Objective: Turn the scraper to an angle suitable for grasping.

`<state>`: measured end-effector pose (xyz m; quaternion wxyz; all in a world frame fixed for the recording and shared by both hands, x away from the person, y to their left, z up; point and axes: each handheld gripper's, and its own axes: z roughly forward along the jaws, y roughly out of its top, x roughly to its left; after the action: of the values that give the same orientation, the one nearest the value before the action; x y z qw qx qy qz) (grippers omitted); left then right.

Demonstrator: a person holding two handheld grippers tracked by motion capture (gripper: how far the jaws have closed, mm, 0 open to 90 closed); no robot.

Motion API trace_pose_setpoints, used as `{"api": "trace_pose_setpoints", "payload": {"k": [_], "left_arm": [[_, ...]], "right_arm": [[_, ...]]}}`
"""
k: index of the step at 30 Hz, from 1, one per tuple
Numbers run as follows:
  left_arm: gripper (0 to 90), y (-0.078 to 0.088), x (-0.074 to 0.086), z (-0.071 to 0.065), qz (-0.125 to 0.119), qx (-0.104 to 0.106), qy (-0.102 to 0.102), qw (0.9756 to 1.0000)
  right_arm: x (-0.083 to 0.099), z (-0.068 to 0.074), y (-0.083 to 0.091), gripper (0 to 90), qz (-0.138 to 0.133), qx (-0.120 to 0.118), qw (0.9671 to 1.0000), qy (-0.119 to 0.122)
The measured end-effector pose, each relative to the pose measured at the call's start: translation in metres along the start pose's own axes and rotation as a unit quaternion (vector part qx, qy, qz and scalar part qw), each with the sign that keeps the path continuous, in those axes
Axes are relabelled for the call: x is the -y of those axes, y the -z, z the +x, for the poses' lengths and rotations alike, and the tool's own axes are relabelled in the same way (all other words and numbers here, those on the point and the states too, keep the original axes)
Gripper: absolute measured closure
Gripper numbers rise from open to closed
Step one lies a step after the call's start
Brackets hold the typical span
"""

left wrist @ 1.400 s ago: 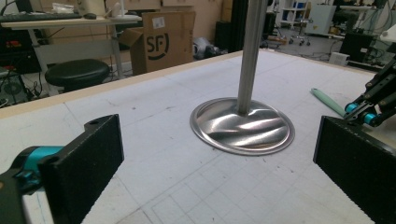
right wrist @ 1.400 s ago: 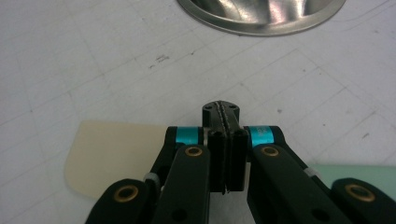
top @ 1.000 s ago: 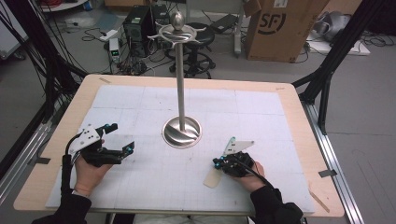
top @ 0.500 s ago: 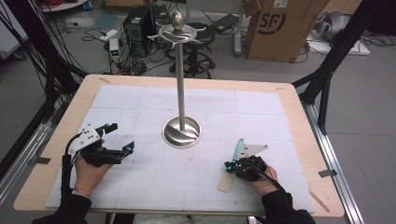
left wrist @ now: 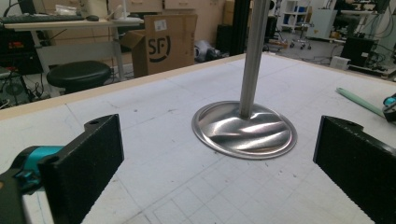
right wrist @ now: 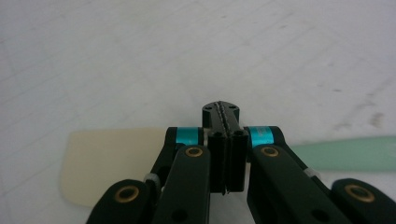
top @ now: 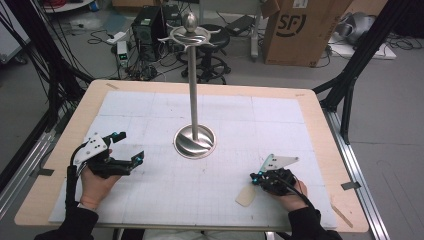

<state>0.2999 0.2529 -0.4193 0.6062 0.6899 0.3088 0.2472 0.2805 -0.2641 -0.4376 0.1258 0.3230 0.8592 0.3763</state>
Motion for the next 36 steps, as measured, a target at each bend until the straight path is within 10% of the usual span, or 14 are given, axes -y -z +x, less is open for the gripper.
{"api": "trace_pose_setpoints", "payload": {"k": [5, 10, 25, 36], "left_arm": [[2.2, -0.001, 0.000, 0.001, -0.004, 0.000, 0.001, 1.0000], [2.2, -0.001, -0.001, 0.001, -0.007, -0.001, 0.002, 1.0000], [2.2, -0.002, 0.000, 0.001, -0.005, -0.002, 0.001, 1.0000], [2.2, -0.002, 0.000, 0.001, 0.001, -0.002, -0.003, 1.0000]], "right_arm": [[0.013, -0.026, 0.017, 90.0, -0.005, 0.059, 0.9970, -0.050], [0.023, -0.038, 0.015, 90.0, -0.004, 0.065, 0.9950, -0.076], [-0.003, -0.039, -0.015, 90.0, -0.009, 0.055, 0.9971, -0.051], [-0.035, -0.010, -0.047, 90.0, 0.001, 0.019, 0.9998, 0.008]]}}
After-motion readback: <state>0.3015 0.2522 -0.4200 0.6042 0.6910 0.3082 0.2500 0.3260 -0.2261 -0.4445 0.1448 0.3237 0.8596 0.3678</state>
